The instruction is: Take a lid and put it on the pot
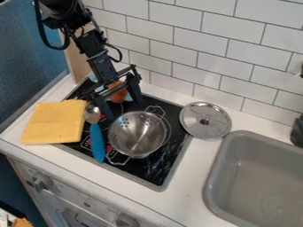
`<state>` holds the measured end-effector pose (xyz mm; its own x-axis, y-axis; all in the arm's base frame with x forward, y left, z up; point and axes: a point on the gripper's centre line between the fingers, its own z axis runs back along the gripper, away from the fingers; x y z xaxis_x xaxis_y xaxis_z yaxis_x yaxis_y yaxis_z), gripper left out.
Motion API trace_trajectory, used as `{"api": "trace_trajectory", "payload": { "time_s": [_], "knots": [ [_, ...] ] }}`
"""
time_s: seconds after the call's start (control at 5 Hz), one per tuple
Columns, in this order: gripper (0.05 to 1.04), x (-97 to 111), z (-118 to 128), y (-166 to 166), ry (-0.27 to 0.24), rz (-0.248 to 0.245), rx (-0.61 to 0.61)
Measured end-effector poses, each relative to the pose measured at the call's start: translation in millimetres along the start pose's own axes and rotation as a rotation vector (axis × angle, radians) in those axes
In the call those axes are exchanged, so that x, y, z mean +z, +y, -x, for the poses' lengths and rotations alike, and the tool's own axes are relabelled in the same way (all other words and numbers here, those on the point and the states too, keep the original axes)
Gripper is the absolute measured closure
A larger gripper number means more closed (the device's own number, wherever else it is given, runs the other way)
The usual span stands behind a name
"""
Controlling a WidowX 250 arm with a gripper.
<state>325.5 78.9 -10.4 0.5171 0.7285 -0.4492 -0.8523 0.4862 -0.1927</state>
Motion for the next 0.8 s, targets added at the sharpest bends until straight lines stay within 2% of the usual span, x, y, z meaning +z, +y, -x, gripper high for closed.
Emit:
{"api": "trace_trajectory", "payload": {
  "time_s": [0.2,0.4,0.8],
  "knots": [
    [0.082,-10.2,-0.9,5.1,0.024,-0.021,0.020],
    [0.082,-12.8,7.6,3.9,0.011,-0.079,0.034],
    [0.083,24.0,42.0,-20.3,-0.081,-0.018,-0.048]
  ]
}}
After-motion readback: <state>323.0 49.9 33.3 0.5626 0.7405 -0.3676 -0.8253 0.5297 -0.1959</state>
